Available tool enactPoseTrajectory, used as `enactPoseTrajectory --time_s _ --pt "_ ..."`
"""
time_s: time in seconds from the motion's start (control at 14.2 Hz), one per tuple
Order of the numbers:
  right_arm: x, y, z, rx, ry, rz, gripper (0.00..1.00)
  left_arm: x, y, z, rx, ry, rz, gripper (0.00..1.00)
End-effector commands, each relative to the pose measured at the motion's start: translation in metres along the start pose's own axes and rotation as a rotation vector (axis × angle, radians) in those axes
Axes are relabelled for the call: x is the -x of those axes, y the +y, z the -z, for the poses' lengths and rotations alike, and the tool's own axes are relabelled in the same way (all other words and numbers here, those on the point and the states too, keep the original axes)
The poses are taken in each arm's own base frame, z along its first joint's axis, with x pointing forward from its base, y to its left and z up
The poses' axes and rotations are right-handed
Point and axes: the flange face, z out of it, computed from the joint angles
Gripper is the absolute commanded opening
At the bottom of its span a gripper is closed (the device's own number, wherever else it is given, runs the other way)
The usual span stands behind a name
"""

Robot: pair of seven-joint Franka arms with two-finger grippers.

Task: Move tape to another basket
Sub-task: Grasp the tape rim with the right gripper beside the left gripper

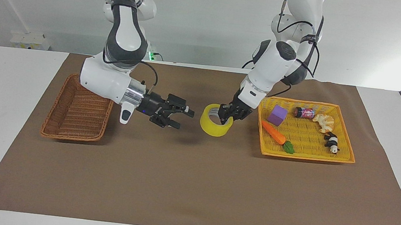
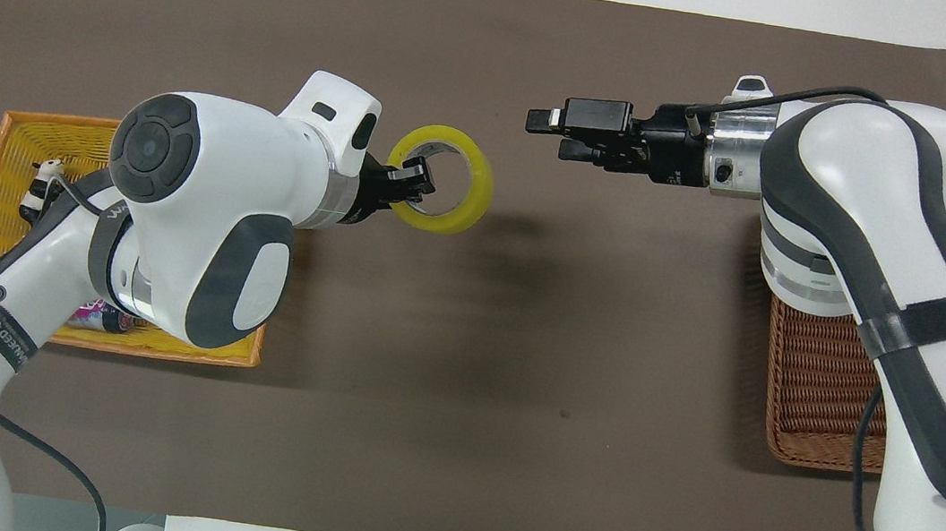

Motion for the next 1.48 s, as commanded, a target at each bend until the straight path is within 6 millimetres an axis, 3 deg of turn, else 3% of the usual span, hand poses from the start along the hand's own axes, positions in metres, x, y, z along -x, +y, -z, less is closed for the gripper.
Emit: enactPoseTrajectory --time_s 0.0,0.42,0.56,1.27,1.41 --pt "0.017 0.009 -0.002 -0.009 0.026 -0.002 1.0 0.002 0.0 0.004 0.017 0.009 0.009 0.02" --pt "0.053 0.007 -0.046 -0.027 0.034 -0.017 1.0 0.005 -0.001 0.002 0.012 0.005 0.003 0.02" --pt "0.062 0.013 -0.045 -0.03 0.026 -0.011 1.0 0.006 -0.001 0.002 0.01 0.002 0.003 0.01" --pt "0.071 0.016 -0.052 -0.067 0.043 -0.055 1.0 0.01 0.004 0.003 0.013 0.001 -0.011 0.01" --pt "0.071 0.014 -0.052 -0.079 0.048 -0.062 0.95 0.01 0.003 0.002 0.009 -0.003 -0.009 0.01"
